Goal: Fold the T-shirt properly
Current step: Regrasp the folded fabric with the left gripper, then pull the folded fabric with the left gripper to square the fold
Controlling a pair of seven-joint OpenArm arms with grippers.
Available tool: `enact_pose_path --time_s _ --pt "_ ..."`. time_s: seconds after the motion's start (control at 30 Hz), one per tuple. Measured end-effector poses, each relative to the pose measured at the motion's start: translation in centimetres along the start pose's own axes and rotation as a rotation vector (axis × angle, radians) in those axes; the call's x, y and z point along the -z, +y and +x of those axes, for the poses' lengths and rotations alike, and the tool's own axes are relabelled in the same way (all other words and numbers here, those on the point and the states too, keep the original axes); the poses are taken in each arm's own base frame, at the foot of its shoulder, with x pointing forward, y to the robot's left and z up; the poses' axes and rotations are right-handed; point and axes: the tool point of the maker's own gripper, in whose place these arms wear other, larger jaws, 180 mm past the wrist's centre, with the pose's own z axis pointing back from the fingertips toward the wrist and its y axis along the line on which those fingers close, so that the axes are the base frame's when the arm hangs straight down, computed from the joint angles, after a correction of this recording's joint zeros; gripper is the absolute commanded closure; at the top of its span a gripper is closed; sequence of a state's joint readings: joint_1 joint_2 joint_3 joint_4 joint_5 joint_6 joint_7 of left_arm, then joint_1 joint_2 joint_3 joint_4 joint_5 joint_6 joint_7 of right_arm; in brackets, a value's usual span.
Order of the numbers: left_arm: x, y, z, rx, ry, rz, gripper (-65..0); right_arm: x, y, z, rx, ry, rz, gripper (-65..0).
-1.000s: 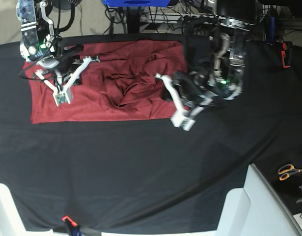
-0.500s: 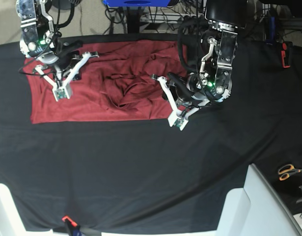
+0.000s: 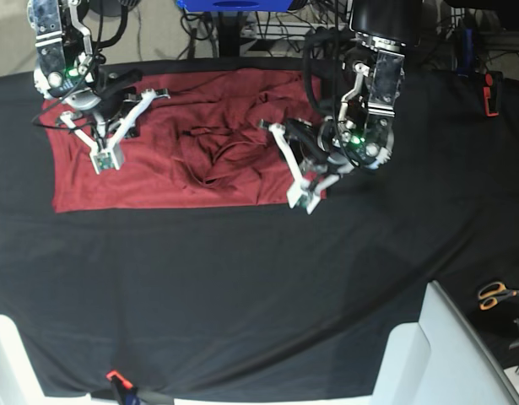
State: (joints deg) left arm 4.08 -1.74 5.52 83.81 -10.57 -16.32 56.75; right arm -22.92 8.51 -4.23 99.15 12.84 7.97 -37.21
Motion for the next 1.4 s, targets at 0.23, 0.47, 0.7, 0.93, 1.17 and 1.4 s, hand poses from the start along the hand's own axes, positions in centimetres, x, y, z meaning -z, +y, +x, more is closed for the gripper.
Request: enact_pose_path --time_s 0.23,0.47,0.7,0.93,1.17,1.4 --pt "0.1 -1.9 -1.1 0.038 0.017 -0.028 0.0 0.0 0.0 0.1 0.0 -0.002 0.0 -0.6" --pt "0.5 -4.4 -1.4 0.082 0.029 -0.083 0.0 0.0 0.0 0.1 0.0 -0.002 0.0 -0.6" --pt "-0.2 -7.1 -0.4 0.003 -0.018 -0.222 0.0 0.0 0.0 0.0 0.0 0.0 0.0 -0.6" --pt "-2.1 -7.3 0.9 0.048 -0.04 -0.211 0.0 0.0 0.0 0.0 0.0 -0.001 0.0 -0.6" --pt "-2.3 -7.2 0.9 0.03 -0.044 -0.204 0.0 0.0 0.0 0.1 0.0 -0.002 0.0 -0.6" --pt "-3.6 -4.5 2.2 -0.012 -0.086 -0.04 0.0 0.0 0.0 0.1 0.0 -0.003 0.0 -0.6"
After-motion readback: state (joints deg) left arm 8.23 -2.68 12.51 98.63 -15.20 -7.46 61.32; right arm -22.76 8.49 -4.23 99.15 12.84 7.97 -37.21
